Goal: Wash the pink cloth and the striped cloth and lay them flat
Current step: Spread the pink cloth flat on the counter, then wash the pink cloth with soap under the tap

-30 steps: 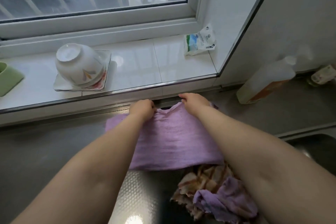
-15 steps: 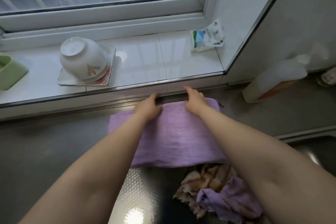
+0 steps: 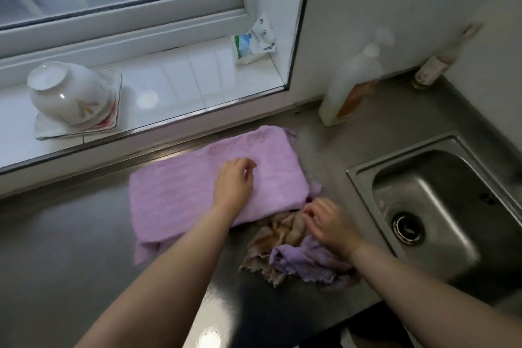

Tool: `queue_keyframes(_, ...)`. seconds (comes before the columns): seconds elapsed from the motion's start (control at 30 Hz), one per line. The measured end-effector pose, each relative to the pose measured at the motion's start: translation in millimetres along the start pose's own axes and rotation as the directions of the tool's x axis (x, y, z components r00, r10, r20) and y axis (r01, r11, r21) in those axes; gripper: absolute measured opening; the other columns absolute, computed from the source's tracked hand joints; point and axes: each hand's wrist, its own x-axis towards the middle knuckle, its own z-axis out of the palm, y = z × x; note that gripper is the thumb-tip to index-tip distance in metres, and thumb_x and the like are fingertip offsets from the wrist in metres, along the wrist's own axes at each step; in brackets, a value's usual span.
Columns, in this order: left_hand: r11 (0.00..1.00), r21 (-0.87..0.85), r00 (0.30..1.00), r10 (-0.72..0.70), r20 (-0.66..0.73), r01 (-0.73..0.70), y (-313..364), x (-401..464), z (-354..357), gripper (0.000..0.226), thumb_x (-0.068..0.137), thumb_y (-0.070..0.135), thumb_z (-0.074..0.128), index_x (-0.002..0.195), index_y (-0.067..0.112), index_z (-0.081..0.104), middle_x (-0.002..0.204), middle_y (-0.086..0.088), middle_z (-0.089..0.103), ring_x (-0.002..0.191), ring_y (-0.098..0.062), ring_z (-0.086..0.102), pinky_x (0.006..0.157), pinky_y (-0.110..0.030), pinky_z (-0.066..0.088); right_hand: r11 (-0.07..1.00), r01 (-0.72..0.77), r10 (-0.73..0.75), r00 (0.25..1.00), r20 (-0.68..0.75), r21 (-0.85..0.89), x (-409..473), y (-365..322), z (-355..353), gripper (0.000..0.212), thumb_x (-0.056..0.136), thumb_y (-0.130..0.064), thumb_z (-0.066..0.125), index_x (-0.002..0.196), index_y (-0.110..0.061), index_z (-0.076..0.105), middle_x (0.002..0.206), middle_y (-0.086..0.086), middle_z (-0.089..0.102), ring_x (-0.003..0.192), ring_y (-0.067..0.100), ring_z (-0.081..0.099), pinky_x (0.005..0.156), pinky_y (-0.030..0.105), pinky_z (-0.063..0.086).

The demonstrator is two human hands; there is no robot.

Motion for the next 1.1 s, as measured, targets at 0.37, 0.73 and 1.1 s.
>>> queue_keyframes(0.37, 0.998, -0.062, 0.975, -0.016, 0.222, 0.03, 96, -76, 44, 0.015, 0.09, 0.016, 0.055, 0.094, 0.017, 0.069, 0.098, -0.003, 0.07, 0.093, -0.024, 0.061, 0.073, -0.03, 0.043, 0.919, -0.222, 0.336, 0.873, 0.354, -0.325, -123, 29, 7, 0.05, 0.041, -0.034, 0.084, 0.082, -0.023, 0.059, 0.089, 0.006, 0.061, 0.077, 0.029, 0.066, 0.054, 0.036, 0.054)
queue_keyframes(0.73, 0.986, -0.157, 0.629, 0.16, 0.761, -0.061, 190, -126, 87, 0.053, 0.083, 0.03, 0.073, 0.131, 0.017, 0.052, 0.119, 0.009, 0.057, 0.108, -0.005, 0.052, 0.088, -0.005, 0.035, 0.407, -0.508, 0.709, 0.7, 0.089, 0.759, -137, 39, -117, 0.029, 0.088, 0.003, 0.056, 0.087, -0.026, 0.051, 0.085, 0.001, 0.06, 0.078, 0.006, 0.059, 0.075, 0.026, 0.049)
queue_keyframes(1.1, 0.174, -0.774, 0.772, 0.097, 0.628, 0.608, 349, -125, 110, 0.031, 0.096, 0.001, 0.046, 0.119, 0.015, 0.059, 0.111, -0.021, 0.067, 0.1, -0.032, 0.067, 0.084, -0.038, 0.056, 0.119, -0.288, 0.795, 0.601, 0.083, 0.95, -185, 90, -248, 0.021, 0.088, 0.008, 0.048, 0.091, -0.01, 0.058, 0.096, 0.008, 0.065, 0.097, 0.024, 0.059, 0.088, 0.04, 0.049)
